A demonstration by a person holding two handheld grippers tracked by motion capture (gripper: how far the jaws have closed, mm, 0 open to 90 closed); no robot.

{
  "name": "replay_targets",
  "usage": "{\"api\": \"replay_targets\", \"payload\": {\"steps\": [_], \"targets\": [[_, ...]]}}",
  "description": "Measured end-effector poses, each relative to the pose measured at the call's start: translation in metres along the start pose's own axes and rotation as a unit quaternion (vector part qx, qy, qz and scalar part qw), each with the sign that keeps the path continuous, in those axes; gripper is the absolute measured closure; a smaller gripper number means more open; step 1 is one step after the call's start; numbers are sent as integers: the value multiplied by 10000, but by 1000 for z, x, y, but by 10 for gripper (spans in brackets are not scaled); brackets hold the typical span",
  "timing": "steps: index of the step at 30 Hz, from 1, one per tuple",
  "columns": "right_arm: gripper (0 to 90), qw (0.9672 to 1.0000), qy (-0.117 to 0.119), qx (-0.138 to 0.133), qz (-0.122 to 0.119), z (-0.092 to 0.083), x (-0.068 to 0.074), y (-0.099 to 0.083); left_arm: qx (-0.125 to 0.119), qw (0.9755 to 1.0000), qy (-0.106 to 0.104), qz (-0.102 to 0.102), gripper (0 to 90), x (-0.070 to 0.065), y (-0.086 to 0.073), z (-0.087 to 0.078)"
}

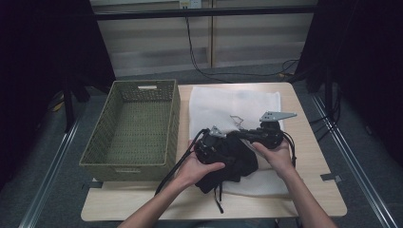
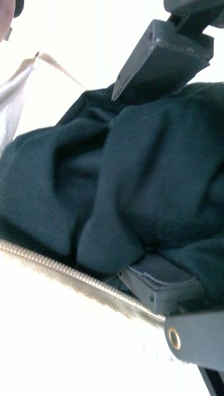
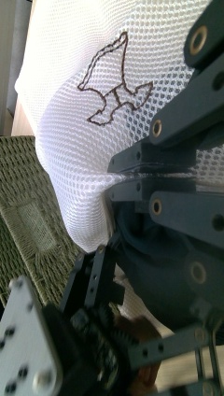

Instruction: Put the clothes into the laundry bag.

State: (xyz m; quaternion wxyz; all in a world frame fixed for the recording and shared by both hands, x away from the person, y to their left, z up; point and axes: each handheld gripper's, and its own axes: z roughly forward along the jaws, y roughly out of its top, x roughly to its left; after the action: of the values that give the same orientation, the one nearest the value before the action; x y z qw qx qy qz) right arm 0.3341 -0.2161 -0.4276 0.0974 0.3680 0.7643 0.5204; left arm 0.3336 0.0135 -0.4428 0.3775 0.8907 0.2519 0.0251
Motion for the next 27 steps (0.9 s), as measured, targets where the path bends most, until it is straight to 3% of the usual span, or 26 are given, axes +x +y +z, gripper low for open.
{"api": "replay_targets", "payload": {"steps": [2, 4, 6, 8, 11, 16, 18, 20, 22, 25, 26, 27], "targets": [[862, 10000, 15, 12, 0, 0, 0, -1, -57, 9999, -82, -29, 190, -1, -1, -6], [856, 10000, 15, 31, 7, 1, -1, -2, -112, 9994, -255, -206, 190, 0, -2, -14], [840, 10000, 36, 60, 17, 2, -2, -4, -198, 9992, -267, -218, 191, 1, -2, -22], [825, 9999, 21, 102, 37, 2, -2, -6, -273, 9984, -417, -281, 192, 2, -2, -29], [783, 9999, 18, 127, 57, 1, -2, -8, -343, 9989, -275, -170, 198, 0, -5, -39], [652, 9999, -39, 61, 94, -8, 0, -8, -440, 9987, -244, -68, 209, 0, -17, -58], [577, 10000, -28, 9, 64, -12, 4, -8, -417, 9988, -259, -20, 232, -1, -21, -64], [531, 9999, -51, 31, -104, -16, 11, -8, -370, 9989, -247, 144, 312, -4, -28, -72], [514, 9999, 18, 24, -167, -20, 18, -9, -490, 9980, -360, 175, 327, -7, -36, -79], [538, 9997, 122, -21, -208, -27, 29, -11, -568, 9975, -383, 148, 358, -10, -48, -91], [611, 9996, 204, -19, -219, -30, 34, -12, -602, 9973, -393, 122, 364, -9, -51, -93], [683, 9992, 301, -5, -253, -31, 36, -13, -630, 9964, -571, -17, 376, -7, -56, -98]]}}
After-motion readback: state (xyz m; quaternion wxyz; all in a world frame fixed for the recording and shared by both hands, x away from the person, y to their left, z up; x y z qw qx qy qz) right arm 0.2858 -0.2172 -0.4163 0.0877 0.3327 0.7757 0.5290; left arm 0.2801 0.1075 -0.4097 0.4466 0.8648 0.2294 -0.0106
